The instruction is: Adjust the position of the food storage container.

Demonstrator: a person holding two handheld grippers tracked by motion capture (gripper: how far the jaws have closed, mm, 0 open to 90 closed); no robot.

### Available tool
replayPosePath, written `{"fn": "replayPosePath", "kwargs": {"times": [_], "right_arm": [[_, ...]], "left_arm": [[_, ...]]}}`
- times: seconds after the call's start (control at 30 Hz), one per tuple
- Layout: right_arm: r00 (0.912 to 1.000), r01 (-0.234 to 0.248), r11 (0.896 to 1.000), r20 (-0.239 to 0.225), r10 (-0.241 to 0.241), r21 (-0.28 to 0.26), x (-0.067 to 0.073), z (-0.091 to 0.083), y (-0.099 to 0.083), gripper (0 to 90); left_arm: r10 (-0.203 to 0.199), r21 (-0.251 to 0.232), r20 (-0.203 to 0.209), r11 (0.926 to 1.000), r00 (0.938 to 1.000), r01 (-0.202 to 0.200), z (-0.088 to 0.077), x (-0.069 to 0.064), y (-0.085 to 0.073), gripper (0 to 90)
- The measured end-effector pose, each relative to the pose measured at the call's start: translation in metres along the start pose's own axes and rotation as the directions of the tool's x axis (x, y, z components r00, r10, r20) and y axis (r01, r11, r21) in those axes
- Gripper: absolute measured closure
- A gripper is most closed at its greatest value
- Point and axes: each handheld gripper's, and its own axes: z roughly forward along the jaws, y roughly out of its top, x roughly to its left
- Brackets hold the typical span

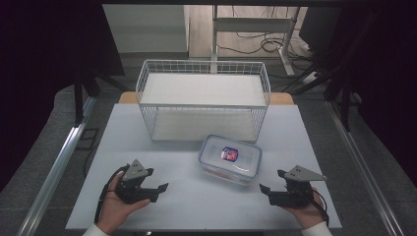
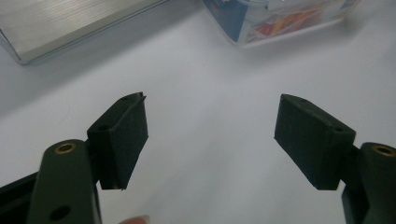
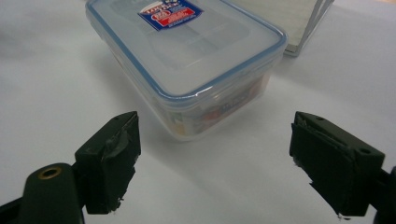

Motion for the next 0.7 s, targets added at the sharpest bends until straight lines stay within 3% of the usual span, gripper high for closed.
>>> {"fn": "replayPosePath", "kwargs": {"times": [0.23, 0.47, 0.7], "right_arm": [[1.0000, 0.001, 1.000, -0.005, -0.001, 0.007, 0.000, 0.001, 0.002, 18.1], [0.9998, 0.012, 1.000, -0.016, -0.013, -0.015, 0.009, -0.003, 0.009, 20.5], [0.9990, -0.004, 1.000, -0.044, 0.004, 0.016, 0.007, 0.005, 0.018, 24.5]], "left_arm": [[0.001, -0.009, -0.009, 1.0000, 1.0000, -0.001, -0.004, 0.000, -0.002, 25.0], [-0.005, -0.021, -0.008, 0.9998, 1.0000, 0.005, -0.009, 0.000, -0.005, 25.1], [-0.012, -0.016, -0.008, 0.9998, 0.9999, 0.012, -0.010, 0.001, -0.008, 25.0]]}}
